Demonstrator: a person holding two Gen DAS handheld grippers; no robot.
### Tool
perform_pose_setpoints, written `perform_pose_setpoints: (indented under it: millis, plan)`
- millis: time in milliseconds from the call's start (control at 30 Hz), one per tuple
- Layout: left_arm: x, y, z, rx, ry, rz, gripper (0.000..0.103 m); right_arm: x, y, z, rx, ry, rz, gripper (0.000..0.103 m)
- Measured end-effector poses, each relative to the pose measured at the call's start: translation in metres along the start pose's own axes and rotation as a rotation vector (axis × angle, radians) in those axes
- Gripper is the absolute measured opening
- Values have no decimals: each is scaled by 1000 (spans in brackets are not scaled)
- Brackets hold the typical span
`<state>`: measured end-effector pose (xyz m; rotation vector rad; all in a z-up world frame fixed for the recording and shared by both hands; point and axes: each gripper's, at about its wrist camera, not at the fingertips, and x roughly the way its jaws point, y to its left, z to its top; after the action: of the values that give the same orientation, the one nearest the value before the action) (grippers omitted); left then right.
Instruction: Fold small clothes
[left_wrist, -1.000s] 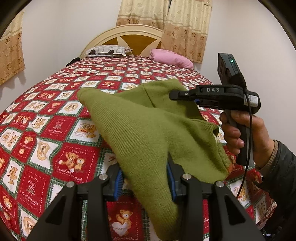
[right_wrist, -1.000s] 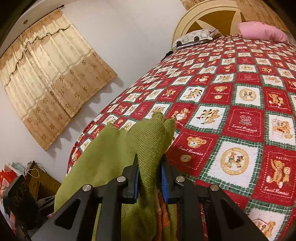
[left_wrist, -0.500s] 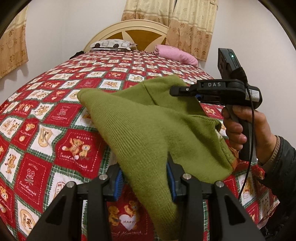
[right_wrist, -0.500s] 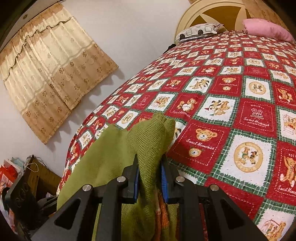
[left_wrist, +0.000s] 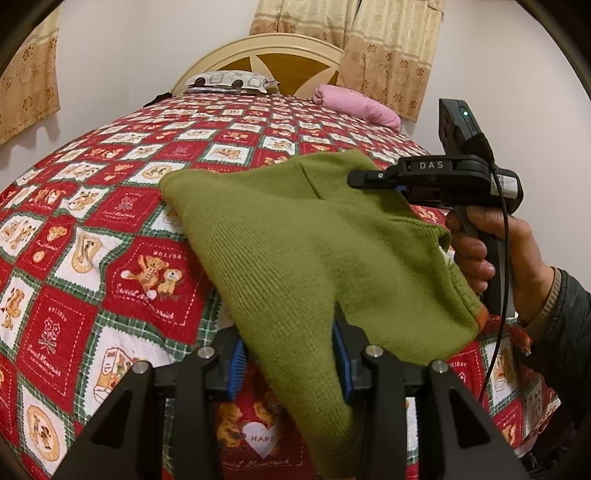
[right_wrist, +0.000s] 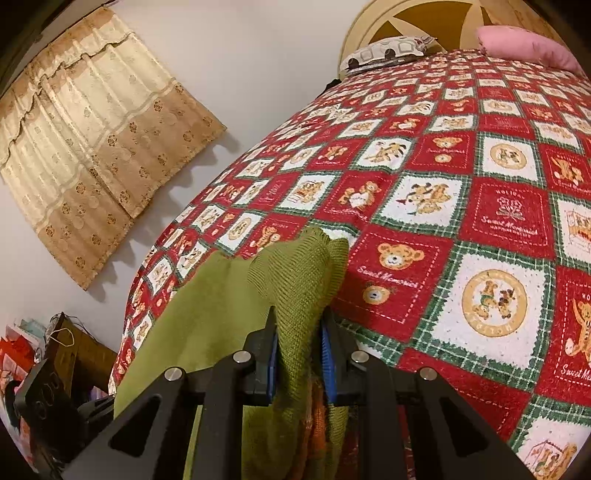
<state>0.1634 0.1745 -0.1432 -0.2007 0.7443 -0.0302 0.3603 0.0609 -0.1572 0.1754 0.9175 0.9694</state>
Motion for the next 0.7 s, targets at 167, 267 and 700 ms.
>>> perform_pose_setpoints:
  millis: [167,267,700]
  plan:
    - [1,-1,-2,-1,3,7,46,5,-13,-4,32,12,-9,19]
    - [2,-3,-3,14,8,30,54,11,-21,-7,52,32,-19,20]
    - [-11,7,30,62,-118,202,75,-41,15,-8,-32,-97,-59,27]
